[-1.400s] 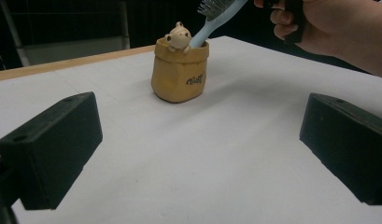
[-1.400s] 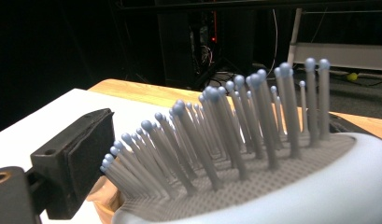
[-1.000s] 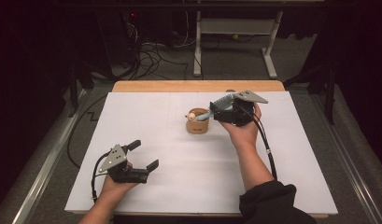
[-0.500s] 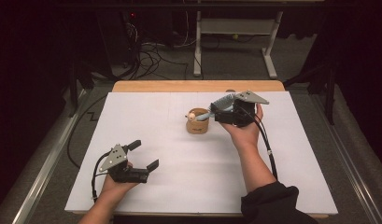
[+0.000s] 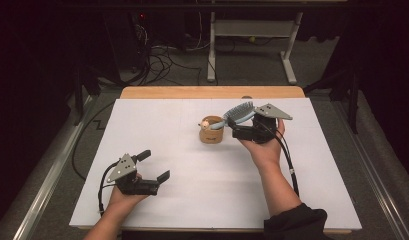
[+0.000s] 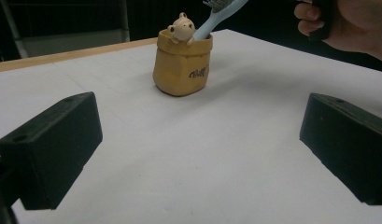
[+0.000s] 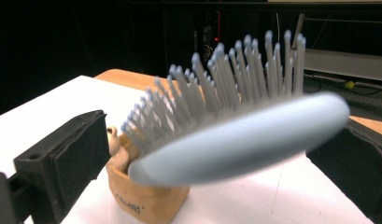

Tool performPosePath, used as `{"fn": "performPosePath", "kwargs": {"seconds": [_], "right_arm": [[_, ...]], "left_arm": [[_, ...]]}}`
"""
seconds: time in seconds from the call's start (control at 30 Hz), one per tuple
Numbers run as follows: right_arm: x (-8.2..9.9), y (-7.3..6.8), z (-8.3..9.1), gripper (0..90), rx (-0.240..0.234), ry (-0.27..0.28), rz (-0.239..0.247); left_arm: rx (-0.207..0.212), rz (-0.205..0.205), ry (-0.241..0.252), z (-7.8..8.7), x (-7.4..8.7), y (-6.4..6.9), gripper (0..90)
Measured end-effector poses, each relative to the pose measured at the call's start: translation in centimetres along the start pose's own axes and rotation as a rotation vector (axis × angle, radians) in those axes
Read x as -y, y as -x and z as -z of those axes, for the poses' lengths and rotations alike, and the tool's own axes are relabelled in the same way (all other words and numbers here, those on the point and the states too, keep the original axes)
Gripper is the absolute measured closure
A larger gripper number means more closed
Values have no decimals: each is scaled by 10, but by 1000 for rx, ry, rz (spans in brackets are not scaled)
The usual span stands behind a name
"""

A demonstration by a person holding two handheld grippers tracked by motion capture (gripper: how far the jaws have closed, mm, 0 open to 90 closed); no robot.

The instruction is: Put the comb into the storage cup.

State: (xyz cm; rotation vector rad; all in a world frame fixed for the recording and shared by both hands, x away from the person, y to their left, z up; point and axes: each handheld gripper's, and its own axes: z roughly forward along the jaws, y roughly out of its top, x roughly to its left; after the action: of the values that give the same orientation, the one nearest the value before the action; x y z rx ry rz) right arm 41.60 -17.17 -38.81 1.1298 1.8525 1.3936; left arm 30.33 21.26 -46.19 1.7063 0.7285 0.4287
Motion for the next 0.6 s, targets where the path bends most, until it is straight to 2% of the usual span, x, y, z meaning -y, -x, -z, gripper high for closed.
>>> {"fn": "performPosePath", "kwargs": {"seconds": [0.37,0.6], "right_arm": [[20,-3,7,1,-13,-27,10],[41,1,10,1,-4,-63,19]], "left_arm": [[-7,0,-3,0,0,-2,0],[-14,13,-10,1,1,-5,0]]}}
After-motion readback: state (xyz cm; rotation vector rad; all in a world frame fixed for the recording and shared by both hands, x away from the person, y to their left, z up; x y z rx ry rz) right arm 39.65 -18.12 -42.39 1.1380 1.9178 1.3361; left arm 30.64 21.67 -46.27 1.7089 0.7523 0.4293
